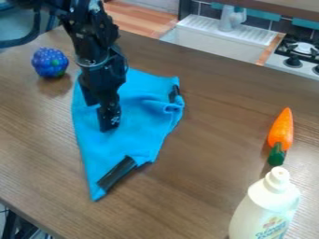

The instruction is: Touched the middle of the cloth

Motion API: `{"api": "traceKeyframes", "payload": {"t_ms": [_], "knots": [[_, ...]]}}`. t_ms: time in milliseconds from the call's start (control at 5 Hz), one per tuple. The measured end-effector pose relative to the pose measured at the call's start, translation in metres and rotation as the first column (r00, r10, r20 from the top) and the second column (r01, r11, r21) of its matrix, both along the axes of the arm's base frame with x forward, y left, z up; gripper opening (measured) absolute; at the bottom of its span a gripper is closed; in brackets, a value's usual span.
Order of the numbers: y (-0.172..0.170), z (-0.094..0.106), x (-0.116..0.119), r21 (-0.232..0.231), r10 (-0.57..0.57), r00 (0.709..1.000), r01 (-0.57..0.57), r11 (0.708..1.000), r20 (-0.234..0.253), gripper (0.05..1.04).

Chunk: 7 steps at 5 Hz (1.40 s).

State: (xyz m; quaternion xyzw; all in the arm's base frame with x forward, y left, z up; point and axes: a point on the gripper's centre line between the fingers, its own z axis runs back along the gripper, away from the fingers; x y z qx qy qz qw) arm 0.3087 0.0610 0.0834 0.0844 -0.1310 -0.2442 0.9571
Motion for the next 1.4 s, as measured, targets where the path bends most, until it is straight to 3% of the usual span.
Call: {"api": "traceKeyframes", "payload": {"t_ms": [600,1000,1400], "knots": [[-0.052,0.005,0.055,-0.096,-0.002,1.000,0.002,0.995,0.000,1.000],[-0.089,0.012,0.079,-0.109,-0.054,0.998,0.057,0.992,0.030,1.000],[-0.108,0.014,0.101,-0.087,-0.122,0.992,0.125,0.988,0.043,1.000]]}}
